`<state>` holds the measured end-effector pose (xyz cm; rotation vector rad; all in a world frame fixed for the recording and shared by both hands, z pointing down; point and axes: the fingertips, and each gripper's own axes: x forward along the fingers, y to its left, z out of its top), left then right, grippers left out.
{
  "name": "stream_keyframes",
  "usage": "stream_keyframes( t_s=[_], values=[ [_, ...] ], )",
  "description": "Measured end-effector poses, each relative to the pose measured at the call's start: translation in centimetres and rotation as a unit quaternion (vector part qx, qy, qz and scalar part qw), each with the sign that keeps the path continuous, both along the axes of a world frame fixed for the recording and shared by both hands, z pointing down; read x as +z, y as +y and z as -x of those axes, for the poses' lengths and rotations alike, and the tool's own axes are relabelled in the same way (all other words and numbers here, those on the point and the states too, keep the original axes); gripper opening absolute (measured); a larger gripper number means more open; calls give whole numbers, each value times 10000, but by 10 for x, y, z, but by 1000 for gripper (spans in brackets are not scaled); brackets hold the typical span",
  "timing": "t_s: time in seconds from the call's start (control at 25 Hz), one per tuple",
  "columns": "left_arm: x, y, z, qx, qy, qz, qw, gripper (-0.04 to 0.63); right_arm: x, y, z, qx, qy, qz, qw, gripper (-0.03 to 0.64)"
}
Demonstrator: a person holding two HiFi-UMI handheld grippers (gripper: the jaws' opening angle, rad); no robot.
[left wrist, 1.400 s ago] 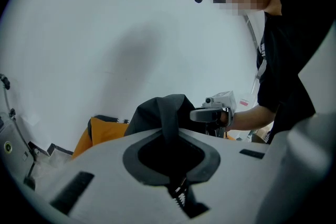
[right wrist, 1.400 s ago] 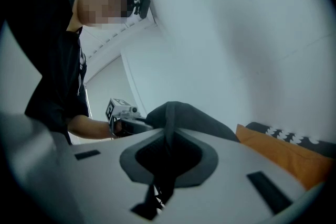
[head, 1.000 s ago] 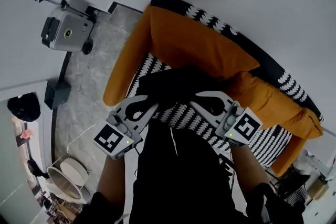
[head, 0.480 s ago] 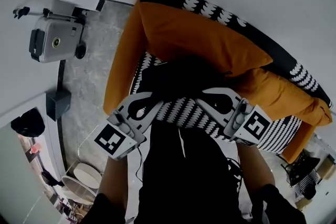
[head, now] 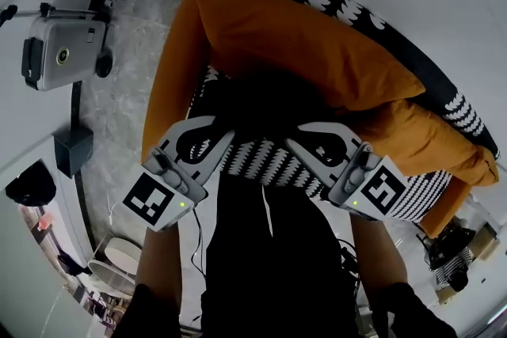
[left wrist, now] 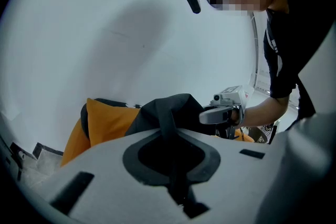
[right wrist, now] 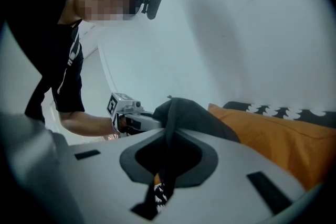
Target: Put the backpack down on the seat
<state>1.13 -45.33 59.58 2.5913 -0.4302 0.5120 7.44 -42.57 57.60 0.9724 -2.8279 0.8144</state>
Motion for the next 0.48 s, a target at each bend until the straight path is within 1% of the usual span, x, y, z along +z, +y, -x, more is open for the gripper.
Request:
stream_keyframes(
  t_s=[0.08,0.12,0.28,0.48],
  values=[
    [-1,8,-16,40,19,-83,10000,29,-1,10,-16,58,-92,3,9999,32],
    [0,5,-15,46,33,-114,9999,29,1,7,-15,86,-143,11,9999,32],
    [13,-27,10,-5,57,-171,9998,29,10,-27,9,180,-204,-28,9996,32],
    [17,-28,-16,25,53,-299,9995,29,11,-28,-15,279,-207,-177,9992,32]
  ],
)
